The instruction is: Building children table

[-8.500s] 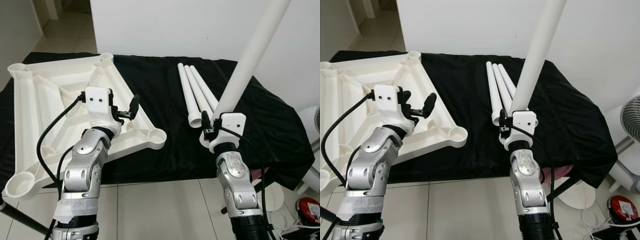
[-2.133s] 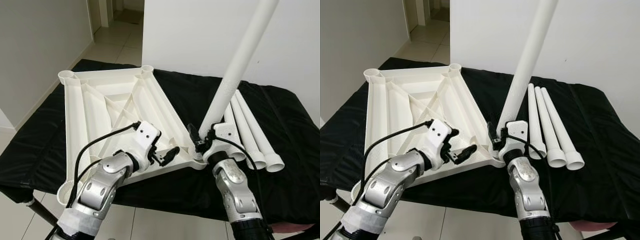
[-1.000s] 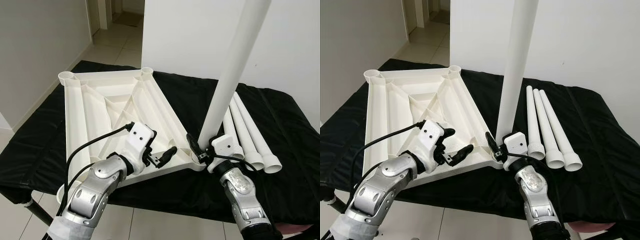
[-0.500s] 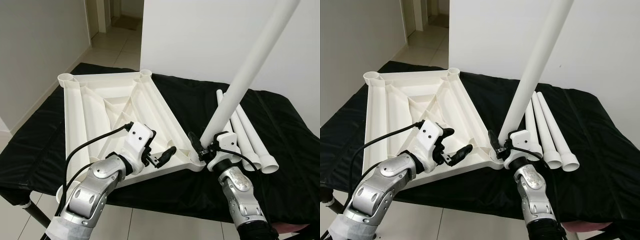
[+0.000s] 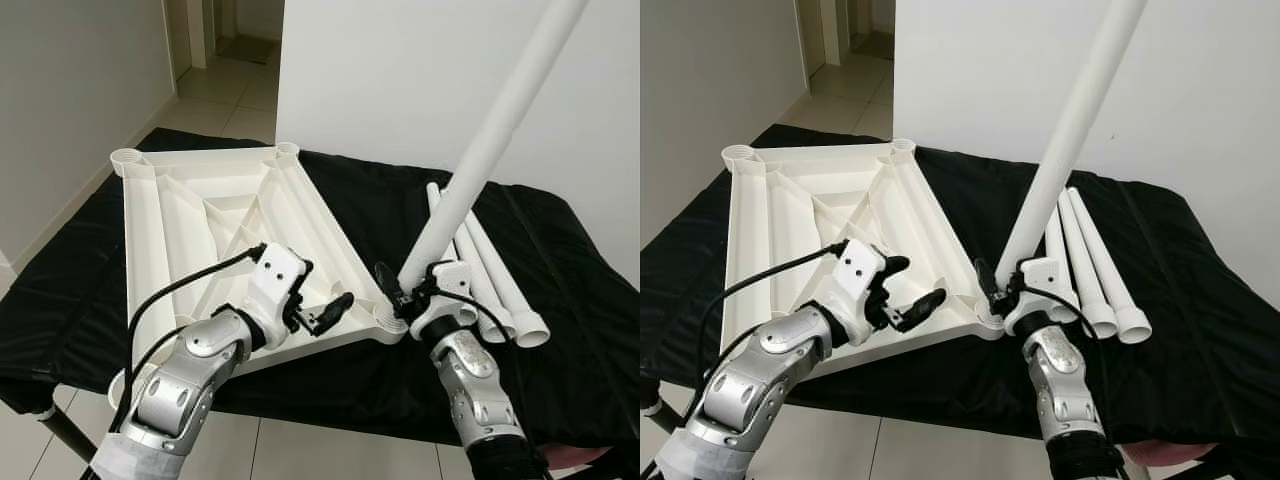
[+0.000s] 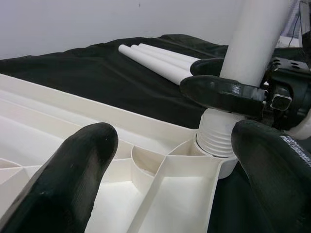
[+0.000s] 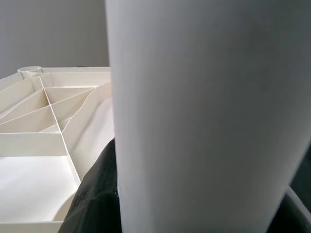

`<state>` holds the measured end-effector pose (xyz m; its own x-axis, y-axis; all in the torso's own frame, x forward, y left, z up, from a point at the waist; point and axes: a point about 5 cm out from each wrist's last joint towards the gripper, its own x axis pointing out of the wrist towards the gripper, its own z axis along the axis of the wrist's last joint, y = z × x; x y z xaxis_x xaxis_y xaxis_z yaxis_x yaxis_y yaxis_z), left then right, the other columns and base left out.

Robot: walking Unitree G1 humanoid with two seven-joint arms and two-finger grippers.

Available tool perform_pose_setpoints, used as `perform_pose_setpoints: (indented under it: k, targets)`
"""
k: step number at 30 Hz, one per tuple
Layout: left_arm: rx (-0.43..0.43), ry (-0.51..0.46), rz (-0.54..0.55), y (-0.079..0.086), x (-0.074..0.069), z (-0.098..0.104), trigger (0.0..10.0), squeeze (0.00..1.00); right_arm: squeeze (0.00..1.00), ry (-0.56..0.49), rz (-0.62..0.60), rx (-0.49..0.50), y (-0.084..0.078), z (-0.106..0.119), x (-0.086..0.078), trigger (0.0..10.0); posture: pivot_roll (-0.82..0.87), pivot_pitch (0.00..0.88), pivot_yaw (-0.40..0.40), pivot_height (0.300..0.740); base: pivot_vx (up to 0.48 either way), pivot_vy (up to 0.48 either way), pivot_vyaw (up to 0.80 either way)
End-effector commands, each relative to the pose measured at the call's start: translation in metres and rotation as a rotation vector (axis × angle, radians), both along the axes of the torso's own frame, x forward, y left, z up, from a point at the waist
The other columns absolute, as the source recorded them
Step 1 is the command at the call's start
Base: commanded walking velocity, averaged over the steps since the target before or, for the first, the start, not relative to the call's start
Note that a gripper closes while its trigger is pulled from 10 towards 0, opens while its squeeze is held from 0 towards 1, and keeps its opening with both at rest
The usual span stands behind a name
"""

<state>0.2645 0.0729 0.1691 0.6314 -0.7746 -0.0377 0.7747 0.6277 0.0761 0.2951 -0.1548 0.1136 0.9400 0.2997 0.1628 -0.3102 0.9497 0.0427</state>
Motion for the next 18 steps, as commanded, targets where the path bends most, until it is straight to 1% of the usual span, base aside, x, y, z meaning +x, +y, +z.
perform_pose_setpoints:
  k: [1,3,4,6,11,15,16,17,18]
  targets:
    - [-0.001,-0.01,-0.029,-0.004,-0.004,0.003,10.0,0.0,0.0,0.054,-0.009,-0.015,-0.002,-0.024,-0.015,10.0,0.01,0.0,-0.096,0.74,0.0,0.0,0.0]
    - [-0.002,-0.011,-0.03,-0.004,-0.004,0.003,10.0,0.0,0.0,0.04,-0.009,-0.018,-0.001,-0.024,-0.018,10.0,0.01,0.0,-0.097,0.74,0.0,0.0,0.0]
    - [0.0,-0.012,-0.029,-0.003,-0.005,0.003,10.0,0.0,0.0,0.046,-0.013,0.001,-0.002,-0.027,-0.022,10.0,0.02,0.0,-0.097,0.74,0.0,0.0,0.0]
    - [0.0,-0.012,-0.029,-0.003,-0.005,0.003,10.0,0.0,0.0,0.046,-0.013,0.001,-0.002,-0.027,-0.022,10.0,0.02,0.0,-0.097,0.74,0.0,0.0,0.0]
    - [0.003,-0.014,-0.025,-0.001,-0.004,0.004,10.0,0.0,0.0,0.087,-0.038,0.052,-0.004,-0.036,-0.027,10.0,0.02,0.0,-0.093,0.74,0.0,0.0,0.0]
    - [0.002,-0.015,-0.025,-0.001,-0.004,0.004,10.0,0.0,0.0,0.102,-0.046,0.063,-0.004,-0.038,-0.027,10.0,0.02,0.0,-0.092,0.74,0.0,0.0,0.0]
    - [0.005,-0.015,-0.03,-0.002,-0.004,0.004,10.0,0.0,0.0,0.138,-0.05,0.033,-0.003,-0.039,-0.021,10.0,0.01,0.0,-0.087,0.74,0.0,0.0,0.0]
    - [0.005,-0.015,-0.03,-0.002,-0.004,0.004,10.0,0.0,0.0,0.138,-0.05,0.033,-0.003,-0.039,-0.021,10.0,0.01,0.0,-0.087,0.74,0.0,0.0,0.0]
    - [0.005,-0.015,-0.032,-0.002,-0.004,0.004,10.0,0.0,0.0,0.158,-0.046,0.011,-0.002,-0.039,-0.017,10.0,0.01,0.0,-0.087,0.74,0.0,0.0,0.0]
